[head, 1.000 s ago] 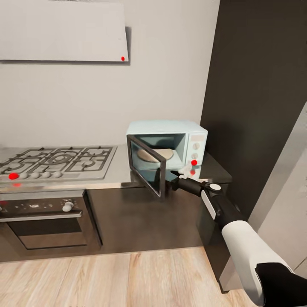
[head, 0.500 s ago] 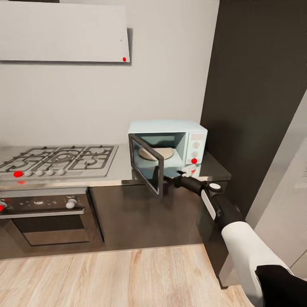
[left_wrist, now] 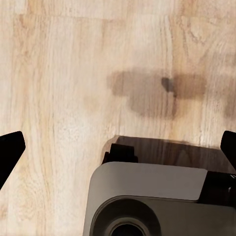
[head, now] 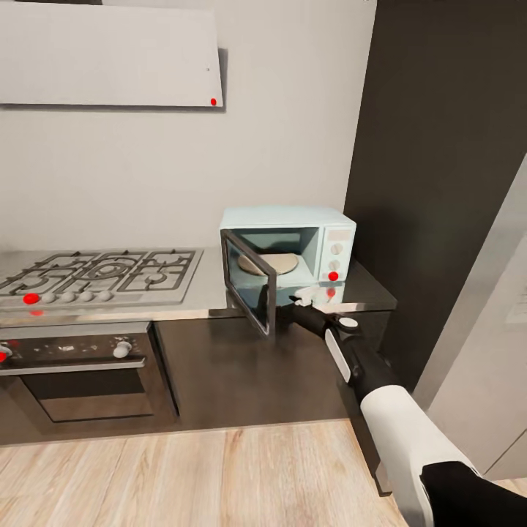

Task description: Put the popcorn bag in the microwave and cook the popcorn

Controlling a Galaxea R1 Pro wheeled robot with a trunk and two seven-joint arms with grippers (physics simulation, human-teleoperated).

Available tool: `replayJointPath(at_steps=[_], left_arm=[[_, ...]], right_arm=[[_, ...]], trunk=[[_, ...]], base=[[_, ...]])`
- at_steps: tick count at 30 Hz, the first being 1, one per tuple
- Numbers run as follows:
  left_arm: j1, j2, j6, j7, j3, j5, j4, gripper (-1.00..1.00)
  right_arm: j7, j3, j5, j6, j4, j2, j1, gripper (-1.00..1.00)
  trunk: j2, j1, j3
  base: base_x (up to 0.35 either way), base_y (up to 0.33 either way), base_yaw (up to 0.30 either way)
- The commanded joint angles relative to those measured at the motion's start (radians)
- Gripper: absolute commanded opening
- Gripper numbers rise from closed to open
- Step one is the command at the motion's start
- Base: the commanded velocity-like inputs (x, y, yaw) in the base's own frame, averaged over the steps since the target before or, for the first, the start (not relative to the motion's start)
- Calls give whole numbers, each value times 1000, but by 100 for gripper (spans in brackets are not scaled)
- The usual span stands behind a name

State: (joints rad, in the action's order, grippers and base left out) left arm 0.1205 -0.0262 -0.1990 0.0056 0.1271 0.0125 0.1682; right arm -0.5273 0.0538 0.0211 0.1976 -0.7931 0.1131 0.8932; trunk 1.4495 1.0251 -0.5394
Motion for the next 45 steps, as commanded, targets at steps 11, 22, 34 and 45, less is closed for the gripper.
replayJointPath(at_steps=[11,22,34,45], left_arm=[[1,0,-3,1,2,1,-1,100],[1,0,-3,1,2,1,-1,100],[1,0,-3,1,2,1,-1,100],[1,0,-3,1,2,1,-1,100]], right_arm=[[-1,-1,5,9,-57,2,-18,100],[1,-5,7,36,-94,0,-31,100],[3,-3,-1,37,-94,1,-31,100],[35,-2,-1,37,-94,1,-31,100]], trunk=[[1,0,-1],[1,0,-1],[1,0,-4],[1,0,-8]], base=[[0,0,135],[0,0,109],[0,0,63],[0,0,88]])
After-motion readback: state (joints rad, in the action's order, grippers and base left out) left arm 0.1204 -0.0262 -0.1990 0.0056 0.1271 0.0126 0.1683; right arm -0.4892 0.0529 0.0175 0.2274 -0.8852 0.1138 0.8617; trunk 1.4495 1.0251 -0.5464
